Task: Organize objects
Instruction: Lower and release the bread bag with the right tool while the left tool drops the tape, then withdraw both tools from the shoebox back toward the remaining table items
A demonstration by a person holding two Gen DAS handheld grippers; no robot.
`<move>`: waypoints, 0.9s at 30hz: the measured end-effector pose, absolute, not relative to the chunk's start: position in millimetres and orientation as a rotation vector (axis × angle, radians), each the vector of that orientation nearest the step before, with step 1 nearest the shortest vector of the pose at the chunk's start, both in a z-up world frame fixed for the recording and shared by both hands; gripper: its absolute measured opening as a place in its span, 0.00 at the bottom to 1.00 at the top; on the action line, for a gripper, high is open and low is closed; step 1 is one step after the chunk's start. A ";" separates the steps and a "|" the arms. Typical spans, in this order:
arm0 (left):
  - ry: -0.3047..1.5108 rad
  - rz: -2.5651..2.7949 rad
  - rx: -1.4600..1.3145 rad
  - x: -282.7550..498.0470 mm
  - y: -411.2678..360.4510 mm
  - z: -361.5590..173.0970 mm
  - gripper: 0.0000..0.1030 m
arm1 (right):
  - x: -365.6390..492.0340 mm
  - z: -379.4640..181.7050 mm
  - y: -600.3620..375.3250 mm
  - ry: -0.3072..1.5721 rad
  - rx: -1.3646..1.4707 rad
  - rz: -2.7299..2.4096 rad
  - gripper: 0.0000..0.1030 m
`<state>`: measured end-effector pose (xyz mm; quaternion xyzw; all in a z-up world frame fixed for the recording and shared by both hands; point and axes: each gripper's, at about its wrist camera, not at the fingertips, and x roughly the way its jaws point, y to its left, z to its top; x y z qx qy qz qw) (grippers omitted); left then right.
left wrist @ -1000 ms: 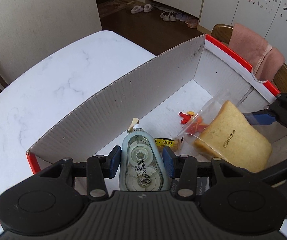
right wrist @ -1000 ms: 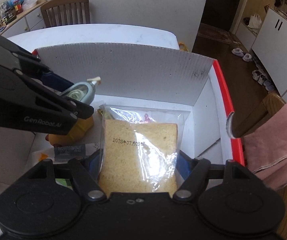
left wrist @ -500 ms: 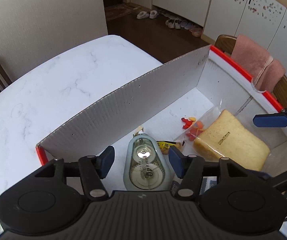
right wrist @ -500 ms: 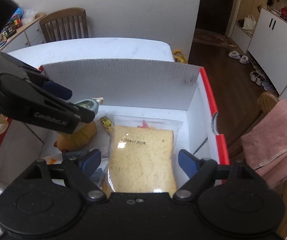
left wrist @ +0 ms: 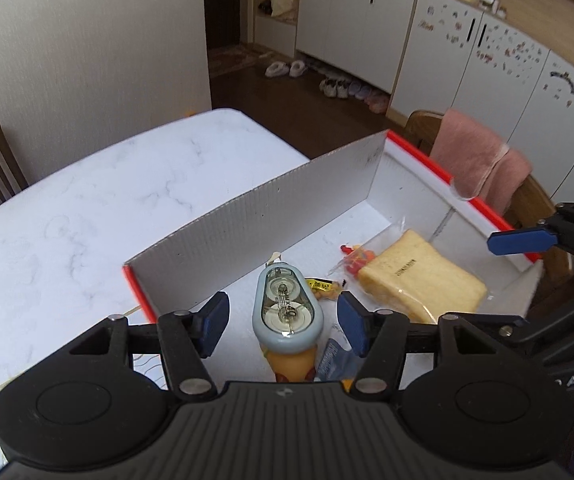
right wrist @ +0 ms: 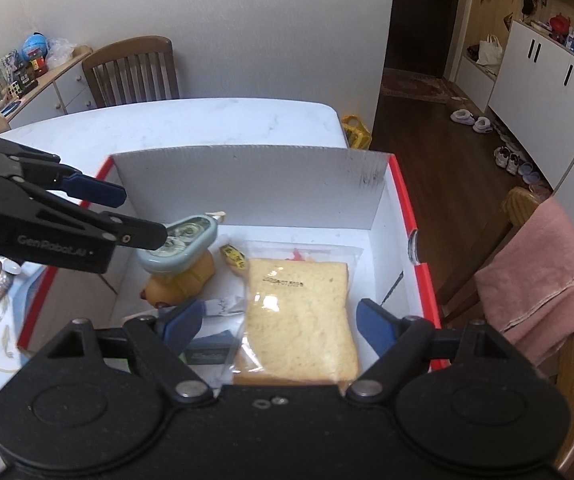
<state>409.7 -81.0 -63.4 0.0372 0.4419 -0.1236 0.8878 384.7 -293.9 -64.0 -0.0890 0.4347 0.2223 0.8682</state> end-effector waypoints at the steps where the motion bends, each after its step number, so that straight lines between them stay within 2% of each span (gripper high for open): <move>1: 0.909 -0.259 0.075 405.5 -79.3 -60.0 0.57 | 381.8 -61.6 -292.4 0.906 -0.188 0.467 0.82; 15: 0.817 -0.300 0.015 338.6 -38.6 -27.1 0.57 | 337.8 -32.4 -268.6 0.874 -0.148 0.491 0.86; 18: 0.805 -0.298 -0.004 324.4 -24.6 -22.8 0.64 | 328.4 -29.4 -261.6 0.872 -0.127 0.493 0.87; 20: 0.796 -0.291 -0.006 315.3 -15.7 -20.8 0.64 | 321.7 -27.4 -256.0 0.868 -0.114 0.495 0.88; 27: 0.781 -0.254 -0.024 286.1 22.4 -18.6 0.67 | 300.5 -23.5 -230.0 0.866 -0.059 0.517 0.98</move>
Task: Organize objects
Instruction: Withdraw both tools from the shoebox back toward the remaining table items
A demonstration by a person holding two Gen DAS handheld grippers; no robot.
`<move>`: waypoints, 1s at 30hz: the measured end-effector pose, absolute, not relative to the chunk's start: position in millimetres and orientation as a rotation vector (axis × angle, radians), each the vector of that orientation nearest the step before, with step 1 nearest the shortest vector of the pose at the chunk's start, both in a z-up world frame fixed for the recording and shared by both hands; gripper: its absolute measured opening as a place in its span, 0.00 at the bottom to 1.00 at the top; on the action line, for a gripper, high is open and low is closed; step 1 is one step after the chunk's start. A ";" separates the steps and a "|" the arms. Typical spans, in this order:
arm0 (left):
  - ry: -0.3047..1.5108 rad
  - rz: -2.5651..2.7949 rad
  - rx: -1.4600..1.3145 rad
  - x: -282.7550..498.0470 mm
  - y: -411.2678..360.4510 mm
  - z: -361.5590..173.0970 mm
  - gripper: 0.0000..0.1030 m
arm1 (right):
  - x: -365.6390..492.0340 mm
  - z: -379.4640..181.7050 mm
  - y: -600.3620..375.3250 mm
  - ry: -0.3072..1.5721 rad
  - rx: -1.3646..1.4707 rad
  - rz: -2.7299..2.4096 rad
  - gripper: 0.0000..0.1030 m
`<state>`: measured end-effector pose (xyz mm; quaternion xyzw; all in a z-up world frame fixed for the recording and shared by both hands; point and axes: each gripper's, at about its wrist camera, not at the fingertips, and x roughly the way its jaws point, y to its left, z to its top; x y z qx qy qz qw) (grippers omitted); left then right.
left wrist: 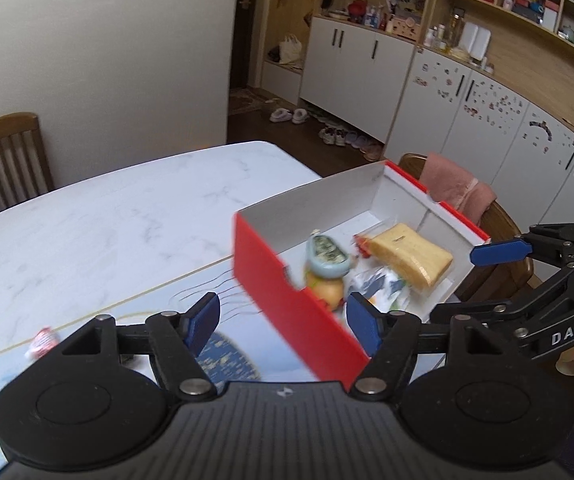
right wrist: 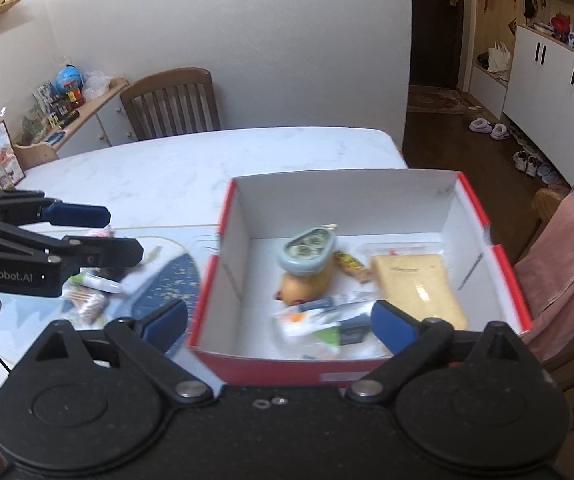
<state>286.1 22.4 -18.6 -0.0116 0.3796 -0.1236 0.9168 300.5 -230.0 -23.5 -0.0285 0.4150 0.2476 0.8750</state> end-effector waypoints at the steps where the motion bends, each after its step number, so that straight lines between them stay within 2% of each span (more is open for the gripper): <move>1: 0.780 -0.244 -0.021 281.7 28.1 -19.1 0.67 | 297.0 -23.4 -224.3 0.868 -0.058 0.519 0.99; 5: 0.778 -0.201 -0.017 264.0 51.4 -23.5 0.68 | 283.4 -24.4 -201.1 0.865 -0.079 0.531 0.99; 7: 0.775 -0.183 -0.028 255.0 65.3 -26.4 0.79 | 275.8 -25.6 -188.3 0.859 -0.096 0.534 0.99; 26: 0.801 -0.052 -0.056 200.6 184.9 -56.0 0.82 | 242.0 -37.5 -80.8 0.907 -0.156 0.601 0.99; 30: 0.805 -0.041 -0.071 202.1 207.0 -63.7 0.96 | 245.9 -41.3 -64.0 0.930 -0.147 0.596 0.99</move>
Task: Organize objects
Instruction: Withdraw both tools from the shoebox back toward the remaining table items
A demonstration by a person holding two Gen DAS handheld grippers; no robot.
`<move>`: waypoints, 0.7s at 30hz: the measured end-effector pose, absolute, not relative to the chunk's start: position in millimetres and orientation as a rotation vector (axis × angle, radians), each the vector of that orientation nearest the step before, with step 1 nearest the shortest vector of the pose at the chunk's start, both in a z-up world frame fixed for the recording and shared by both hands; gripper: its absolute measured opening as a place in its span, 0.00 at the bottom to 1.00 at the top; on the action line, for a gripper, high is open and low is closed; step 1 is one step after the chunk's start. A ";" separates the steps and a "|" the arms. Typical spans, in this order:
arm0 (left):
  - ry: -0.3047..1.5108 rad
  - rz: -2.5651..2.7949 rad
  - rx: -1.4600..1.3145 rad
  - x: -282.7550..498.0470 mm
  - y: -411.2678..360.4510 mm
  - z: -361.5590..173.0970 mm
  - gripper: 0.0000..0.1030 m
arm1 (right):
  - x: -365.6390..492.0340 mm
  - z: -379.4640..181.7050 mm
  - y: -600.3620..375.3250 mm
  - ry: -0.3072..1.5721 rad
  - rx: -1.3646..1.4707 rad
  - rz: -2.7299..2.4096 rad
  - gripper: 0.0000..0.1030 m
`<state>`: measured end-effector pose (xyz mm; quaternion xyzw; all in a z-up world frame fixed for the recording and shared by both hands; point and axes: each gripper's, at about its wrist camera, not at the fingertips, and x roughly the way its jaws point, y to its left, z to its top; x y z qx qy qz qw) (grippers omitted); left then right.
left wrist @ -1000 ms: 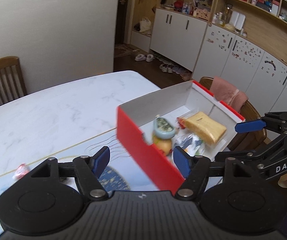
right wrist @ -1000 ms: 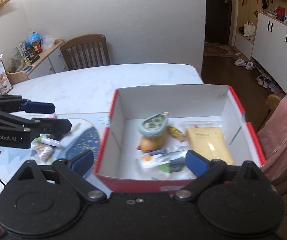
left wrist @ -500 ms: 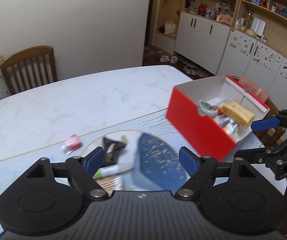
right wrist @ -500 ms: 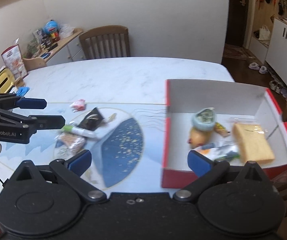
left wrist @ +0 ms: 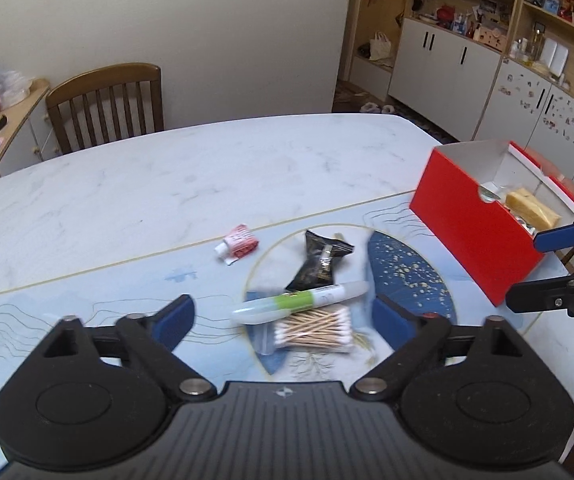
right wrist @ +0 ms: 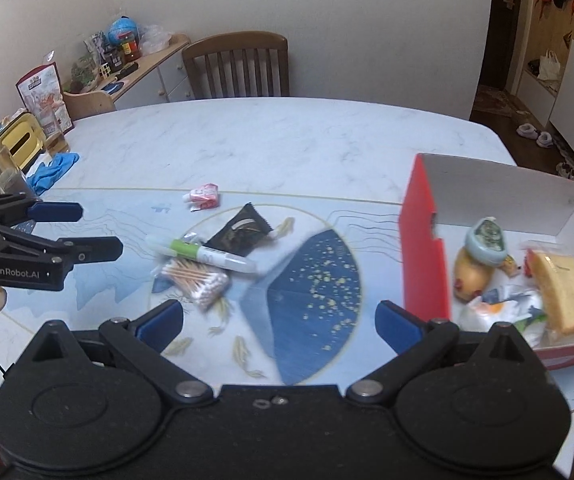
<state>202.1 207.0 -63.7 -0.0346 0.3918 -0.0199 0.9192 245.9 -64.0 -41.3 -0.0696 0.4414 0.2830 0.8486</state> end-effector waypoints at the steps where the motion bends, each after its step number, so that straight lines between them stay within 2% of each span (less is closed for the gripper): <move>1: 0.805 -0.051 -0.084 202.6 212.8 -65.7 0.96 | 248.1 -42.5 -59.8 0.940 -0.139 0.597 0.99; 7: 0.807 -0.081 -0.142 212.7 242.9 -80.4 0.98 | 263.1 -49.2 -33.9 0.981 -0.121 0.573 0.99; 21: 0.814 -0.121 0.005 276.5 270.1 -117.7 0.99 | 322.7 -73.8 17.4 1.069 -0.108 0.465 0.99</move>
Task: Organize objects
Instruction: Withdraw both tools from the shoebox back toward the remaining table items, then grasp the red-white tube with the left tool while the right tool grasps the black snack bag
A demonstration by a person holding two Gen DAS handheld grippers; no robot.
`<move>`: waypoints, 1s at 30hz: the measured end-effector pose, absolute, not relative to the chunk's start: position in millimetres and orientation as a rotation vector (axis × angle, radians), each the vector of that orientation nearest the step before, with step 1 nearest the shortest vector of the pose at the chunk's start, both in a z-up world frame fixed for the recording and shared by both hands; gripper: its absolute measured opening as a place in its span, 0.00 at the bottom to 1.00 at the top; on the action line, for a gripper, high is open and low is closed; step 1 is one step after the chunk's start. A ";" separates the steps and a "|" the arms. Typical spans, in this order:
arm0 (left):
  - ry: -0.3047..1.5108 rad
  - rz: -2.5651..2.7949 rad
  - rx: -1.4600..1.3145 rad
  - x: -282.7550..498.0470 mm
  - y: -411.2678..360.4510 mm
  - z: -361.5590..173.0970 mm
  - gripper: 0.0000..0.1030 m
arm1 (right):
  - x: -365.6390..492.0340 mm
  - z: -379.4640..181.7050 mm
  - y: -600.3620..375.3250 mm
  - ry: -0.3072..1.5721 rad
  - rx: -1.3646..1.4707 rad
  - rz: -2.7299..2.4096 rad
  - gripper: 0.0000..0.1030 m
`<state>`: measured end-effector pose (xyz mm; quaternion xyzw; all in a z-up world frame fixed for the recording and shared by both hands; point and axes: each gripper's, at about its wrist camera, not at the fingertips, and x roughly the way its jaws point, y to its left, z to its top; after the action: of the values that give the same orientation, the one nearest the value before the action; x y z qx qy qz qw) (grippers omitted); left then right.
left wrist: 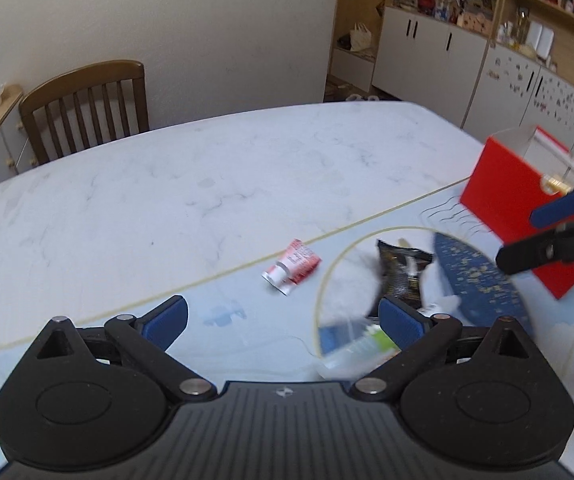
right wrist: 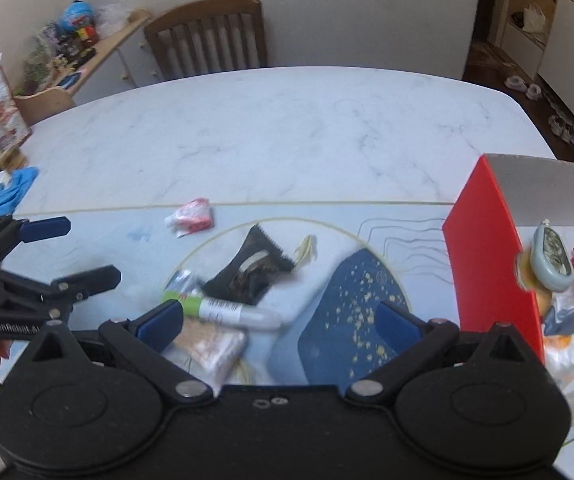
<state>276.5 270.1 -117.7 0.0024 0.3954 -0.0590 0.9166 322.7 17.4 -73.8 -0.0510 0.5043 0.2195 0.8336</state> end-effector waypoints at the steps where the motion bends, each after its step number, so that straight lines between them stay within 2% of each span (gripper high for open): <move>1: 0.815 -0.128 0.015 281.4 269.9 -121.0 0.99 | 328.3 -75.9 19.7 1.077 -0.099 0.454 0.99; 20: 0.819 -0.189 0.145 341.8 264.3 -171.8 0.99 | 387.0 -134.4 66.8 1.229 -0.077 0.322 0.97; 23: 0.813 -0.195 0.151 343.6 264.5 -176.4 0.99 | 388.7 -143.6 67.7 1.259 -0.044 0.315 0.94; 27: 0.784 -0.198 0.174 343.2 261.6 -179.4 0.98 | 386.9 -149.3 73.2 1.271 -0.057 0.317 0.86; 30: 0.774 -0.206 0.187 343.5 259.3 -182.0 0.91 | 387.9 -151.8 74.5 1.278 -0.041 0.312 0.81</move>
<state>343.5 259.3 -182.0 0.0910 0.3760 -0.1002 0.9167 387.9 74.5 -151.8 -0.0190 0.5938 0.1452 0.7912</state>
